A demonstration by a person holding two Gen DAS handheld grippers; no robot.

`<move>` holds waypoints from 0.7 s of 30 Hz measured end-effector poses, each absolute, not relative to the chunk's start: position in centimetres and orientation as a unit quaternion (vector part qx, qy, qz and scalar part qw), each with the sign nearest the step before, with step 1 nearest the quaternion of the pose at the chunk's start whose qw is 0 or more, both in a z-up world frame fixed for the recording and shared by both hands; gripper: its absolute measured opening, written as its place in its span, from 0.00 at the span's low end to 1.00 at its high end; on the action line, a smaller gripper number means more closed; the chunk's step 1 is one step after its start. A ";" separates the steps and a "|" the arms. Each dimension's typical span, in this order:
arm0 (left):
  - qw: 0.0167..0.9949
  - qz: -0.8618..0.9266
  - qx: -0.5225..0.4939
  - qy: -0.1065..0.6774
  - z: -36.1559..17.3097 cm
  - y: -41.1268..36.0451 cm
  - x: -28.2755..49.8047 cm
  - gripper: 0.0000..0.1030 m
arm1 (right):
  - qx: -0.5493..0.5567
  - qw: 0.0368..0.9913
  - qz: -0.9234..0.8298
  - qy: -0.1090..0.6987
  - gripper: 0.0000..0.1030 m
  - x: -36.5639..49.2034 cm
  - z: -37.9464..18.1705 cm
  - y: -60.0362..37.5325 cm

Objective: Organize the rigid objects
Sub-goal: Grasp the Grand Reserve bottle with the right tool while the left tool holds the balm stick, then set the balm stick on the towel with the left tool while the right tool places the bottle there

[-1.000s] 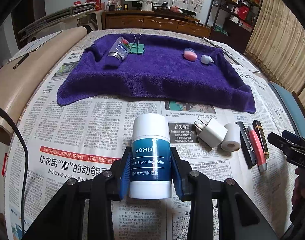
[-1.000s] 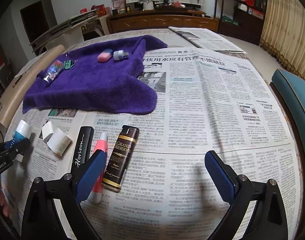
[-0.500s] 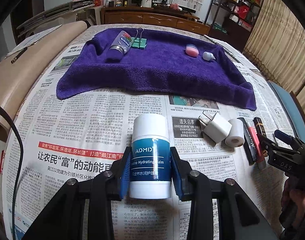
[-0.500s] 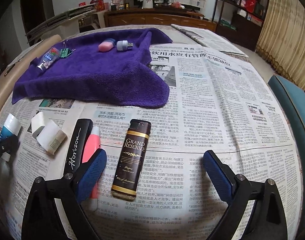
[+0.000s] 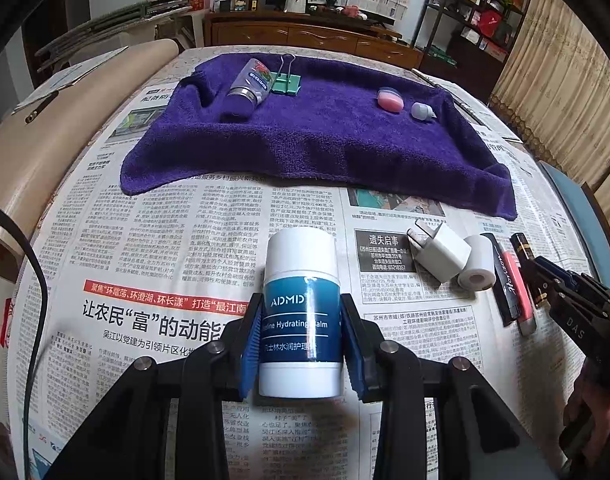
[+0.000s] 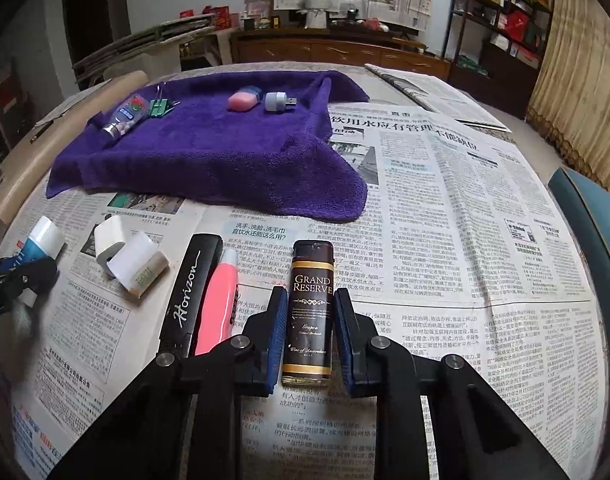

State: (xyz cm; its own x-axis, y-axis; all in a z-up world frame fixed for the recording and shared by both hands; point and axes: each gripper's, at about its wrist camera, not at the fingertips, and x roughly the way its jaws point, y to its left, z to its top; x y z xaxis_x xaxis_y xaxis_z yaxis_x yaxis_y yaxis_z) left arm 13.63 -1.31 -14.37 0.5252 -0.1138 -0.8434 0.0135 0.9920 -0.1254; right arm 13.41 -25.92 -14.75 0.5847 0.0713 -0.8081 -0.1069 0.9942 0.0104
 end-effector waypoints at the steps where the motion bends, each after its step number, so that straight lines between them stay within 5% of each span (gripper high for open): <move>1: 0.872 -0.037 -0.052 0.486 -14.3 -1.3 13.6 0.33 | -0.014 0.890 0.053 0.452 0.23 13.4 -14.8 -26.1; 21: 0.885 -0.042 -0.070 0.459 -11.5 1.2 14.7 0.33 | 0.019 0.897 0.062 0.436 0.23 13.9 -12.5 -28.3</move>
